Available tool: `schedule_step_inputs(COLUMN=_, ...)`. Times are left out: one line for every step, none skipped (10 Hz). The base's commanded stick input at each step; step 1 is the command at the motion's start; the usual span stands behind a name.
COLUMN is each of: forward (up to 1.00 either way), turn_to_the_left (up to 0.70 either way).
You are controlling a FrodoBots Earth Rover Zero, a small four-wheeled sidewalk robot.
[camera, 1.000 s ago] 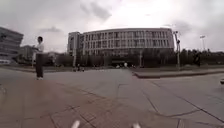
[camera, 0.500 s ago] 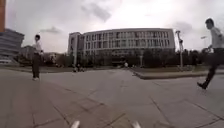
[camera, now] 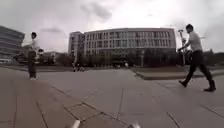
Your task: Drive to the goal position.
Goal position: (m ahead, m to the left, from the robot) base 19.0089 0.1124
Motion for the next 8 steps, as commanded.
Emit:
schedule_step_inputs(forward=0.7, turn_to_the_left=0.0)
schedule_step_inputs(forward=0.7, turn_to_the_left=0.0)
schedule_step_inputs(forward=0.7, turn_to_the_left=0.0)
schedule_step_inputs(forward=0.7, turn_to_the_left=0.0)
schedule_step_inputs(forward=0.7, turn_to_the_left=0.0)
schedule_step_inputs(forward=0.7, turn_to_the_left=0.0)
schedule_step_inputs(forward=0.7, turn_to_the_left=0.0)
schedule_step_inputs(forward=0.7, turn_to_the_left=0.0)
